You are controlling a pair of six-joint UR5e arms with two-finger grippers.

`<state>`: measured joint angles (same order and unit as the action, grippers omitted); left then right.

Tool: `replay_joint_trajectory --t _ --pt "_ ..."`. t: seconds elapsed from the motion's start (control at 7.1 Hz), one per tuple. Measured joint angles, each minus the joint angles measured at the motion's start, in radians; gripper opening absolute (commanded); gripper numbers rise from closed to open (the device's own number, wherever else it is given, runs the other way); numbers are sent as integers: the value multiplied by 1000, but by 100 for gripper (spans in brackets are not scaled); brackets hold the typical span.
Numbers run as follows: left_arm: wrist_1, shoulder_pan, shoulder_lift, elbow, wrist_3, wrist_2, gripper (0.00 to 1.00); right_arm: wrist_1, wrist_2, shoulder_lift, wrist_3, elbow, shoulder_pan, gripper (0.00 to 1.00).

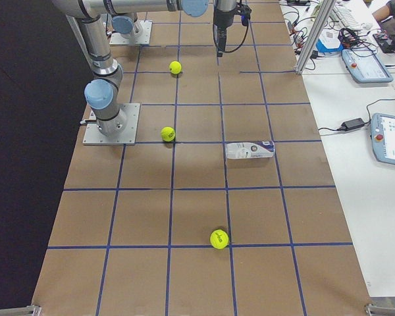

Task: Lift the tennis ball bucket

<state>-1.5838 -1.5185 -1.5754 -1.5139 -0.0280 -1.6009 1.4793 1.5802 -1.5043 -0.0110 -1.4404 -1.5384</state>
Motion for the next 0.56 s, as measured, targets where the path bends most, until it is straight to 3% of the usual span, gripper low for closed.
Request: replay_joint_trajectory --t 0.56 --pt "-1 0 0 0 2 -1 100 -9 1 4 -13 -3 3 100"
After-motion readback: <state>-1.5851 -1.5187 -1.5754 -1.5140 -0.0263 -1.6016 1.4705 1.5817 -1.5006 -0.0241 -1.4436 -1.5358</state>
